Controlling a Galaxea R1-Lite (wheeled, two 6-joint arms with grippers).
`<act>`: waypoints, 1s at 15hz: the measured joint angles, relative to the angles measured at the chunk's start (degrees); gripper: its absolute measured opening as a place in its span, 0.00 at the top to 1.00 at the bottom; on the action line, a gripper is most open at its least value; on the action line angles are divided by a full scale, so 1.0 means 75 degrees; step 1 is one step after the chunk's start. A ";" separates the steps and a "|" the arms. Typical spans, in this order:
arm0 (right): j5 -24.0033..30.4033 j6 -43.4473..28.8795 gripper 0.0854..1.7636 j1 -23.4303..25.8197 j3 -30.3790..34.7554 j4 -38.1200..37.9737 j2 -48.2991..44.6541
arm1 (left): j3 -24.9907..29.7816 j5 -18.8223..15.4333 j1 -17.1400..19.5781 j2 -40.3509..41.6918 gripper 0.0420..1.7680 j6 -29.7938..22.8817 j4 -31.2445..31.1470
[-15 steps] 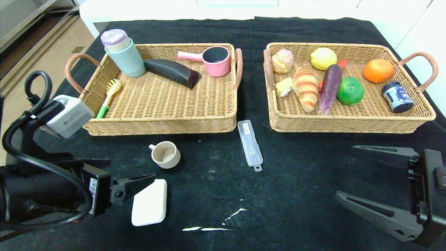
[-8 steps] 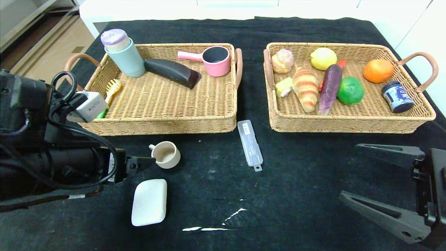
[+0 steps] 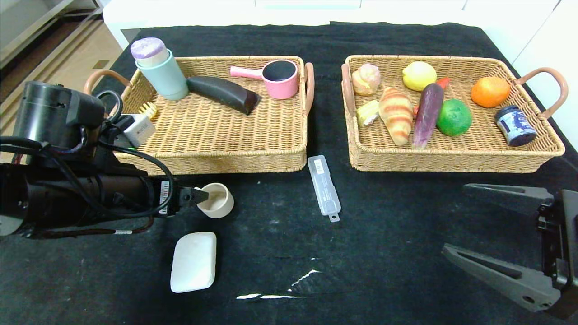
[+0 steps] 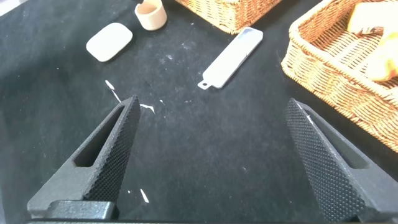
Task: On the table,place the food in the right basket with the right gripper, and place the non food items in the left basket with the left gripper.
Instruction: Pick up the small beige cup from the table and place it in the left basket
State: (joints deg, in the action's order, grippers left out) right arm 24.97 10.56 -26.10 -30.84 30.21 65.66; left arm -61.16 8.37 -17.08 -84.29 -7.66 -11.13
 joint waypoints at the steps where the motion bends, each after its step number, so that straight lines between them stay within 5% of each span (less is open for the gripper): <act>1: 0.0003 0.0000 0.04 0.0000 0.0000 0.0003 -0.0002 | -0.0036 -0.0003 0.0003 -0.0055 0.03 -0.0003 0.0021; 15: 0.0015 0.0007 0.04 0.0005 0.0018 -0.0011 0.0076 | -0.0385 0.0008 0.0000 -0.0728 0.03 -0.0015 0.0052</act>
State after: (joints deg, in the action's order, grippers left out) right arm 25.08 10.61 -26.06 -30.71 30.12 66.23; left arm -64.05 8.44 -17.08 -89.75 -7.77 -10.74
